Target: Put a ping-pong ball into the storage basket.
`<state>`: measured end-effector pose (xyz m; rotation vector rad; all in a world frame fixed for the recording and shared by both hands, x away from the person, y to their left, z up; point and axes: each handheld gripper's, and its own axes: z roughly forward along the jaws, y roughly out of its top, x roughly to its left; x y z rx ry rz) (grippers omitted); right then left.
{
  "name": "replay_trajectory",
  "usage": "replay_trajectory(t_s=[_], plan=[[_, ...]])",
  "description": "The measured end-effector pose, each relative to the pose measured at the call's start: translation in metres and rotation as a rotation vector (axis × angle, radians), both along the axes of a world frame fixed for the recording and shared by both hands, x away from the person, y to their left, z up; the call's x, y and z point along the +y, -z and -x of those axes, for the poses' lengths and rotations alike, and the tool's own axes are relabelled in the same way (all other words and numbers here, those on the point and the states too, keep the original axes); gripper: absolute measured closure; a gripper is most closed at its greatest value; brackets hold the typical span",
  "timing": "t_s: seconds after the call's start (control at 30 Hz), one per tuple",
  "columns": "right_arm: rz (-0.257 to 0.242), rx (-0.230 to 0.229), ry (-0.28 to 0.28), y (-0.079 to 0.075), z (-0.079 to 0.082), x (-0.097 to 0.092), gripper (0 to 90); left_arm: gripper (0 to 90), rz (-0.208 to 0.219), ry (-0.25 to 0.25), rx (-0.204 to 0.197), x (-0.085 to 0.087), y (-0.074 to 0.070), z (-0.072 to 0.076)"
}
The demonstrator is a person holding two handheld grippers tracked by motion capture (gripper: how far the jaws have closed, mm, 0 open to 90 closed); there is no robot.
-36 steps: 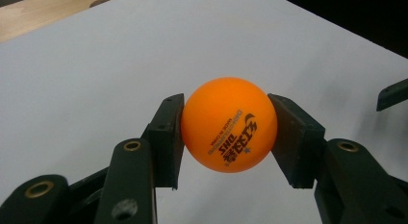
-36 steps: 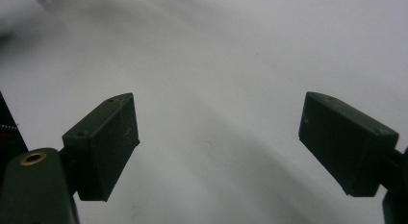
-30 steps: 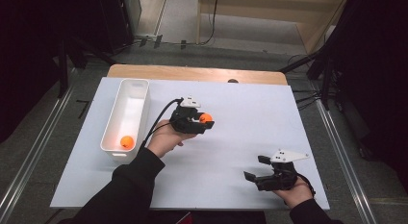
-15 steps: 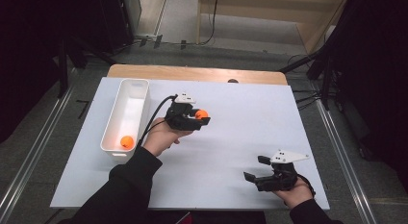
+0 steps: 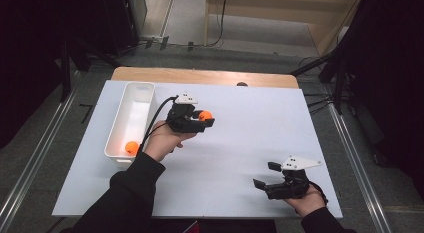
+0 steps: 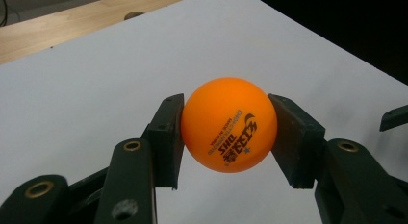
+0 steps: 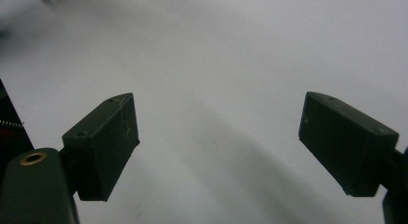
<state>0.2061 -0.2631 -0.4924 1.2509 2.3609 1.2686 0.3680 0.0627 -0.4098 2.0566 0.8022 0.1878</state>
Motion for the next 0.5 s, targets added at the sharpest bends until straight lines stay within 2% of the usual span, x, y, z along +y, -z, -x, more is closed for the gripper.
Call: replay_trajectory(t_s=[0.5], plan=[[0.003,0.006,-0.003,0.001,-0.001,0.001,12.3,50.4,0.012,-0.020,0.014,0.013,-0.009,-0.003]])
